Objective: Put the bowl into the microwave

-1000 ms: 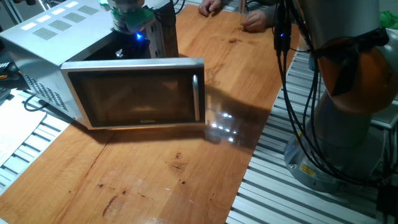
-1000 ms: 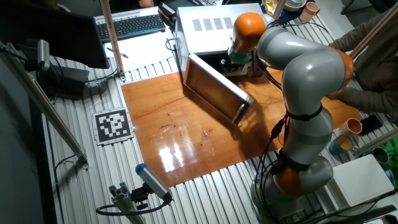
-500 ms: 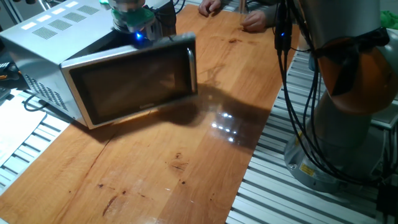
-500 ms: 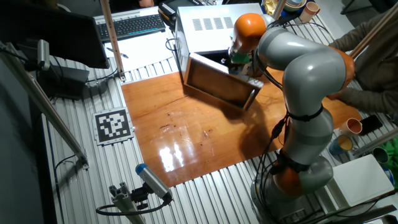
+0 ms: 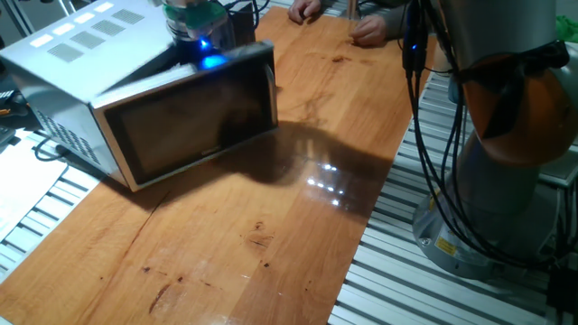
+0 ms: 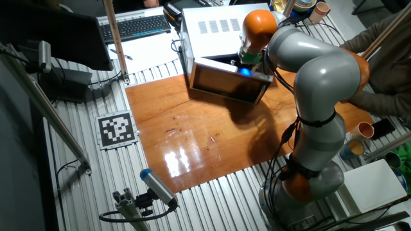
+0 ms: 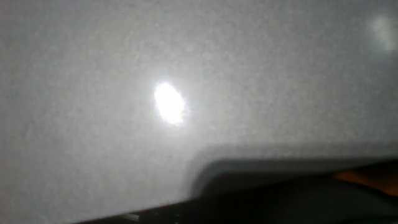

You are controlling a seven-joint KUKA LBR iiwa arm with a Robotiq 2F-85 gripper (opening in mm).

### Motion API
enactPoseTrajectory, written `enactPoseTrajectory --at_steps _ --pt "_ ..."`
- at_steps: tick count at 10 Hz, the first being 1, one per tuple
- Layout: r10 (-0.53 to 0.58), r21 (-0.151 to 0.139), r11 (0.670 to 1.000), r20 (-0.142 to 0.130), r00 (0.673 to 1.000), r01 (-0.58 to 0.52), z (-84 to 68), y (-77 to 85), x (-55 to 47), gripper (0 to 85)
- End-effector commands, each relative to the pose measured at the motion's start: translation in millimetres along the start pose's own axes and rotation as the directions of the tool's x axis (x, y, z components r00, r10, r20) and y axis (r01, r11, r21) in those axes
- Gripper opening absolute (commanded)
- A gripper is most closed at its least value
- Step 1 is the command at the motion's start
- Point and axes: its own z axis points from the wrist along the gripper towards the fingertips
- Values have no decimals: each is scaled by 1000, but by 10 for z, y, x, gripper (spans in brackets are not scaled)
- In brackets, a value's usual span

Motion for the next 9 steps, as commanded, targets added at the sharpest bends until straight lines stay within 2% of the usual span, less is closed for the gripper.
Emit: enactPoseTrajectory --at_steps 1,9 --pt "0 1 1000 -3 1000 0 -9 -11 14 0" --pt "-26 22 999 -27 999 27 -55 -87 74 0"
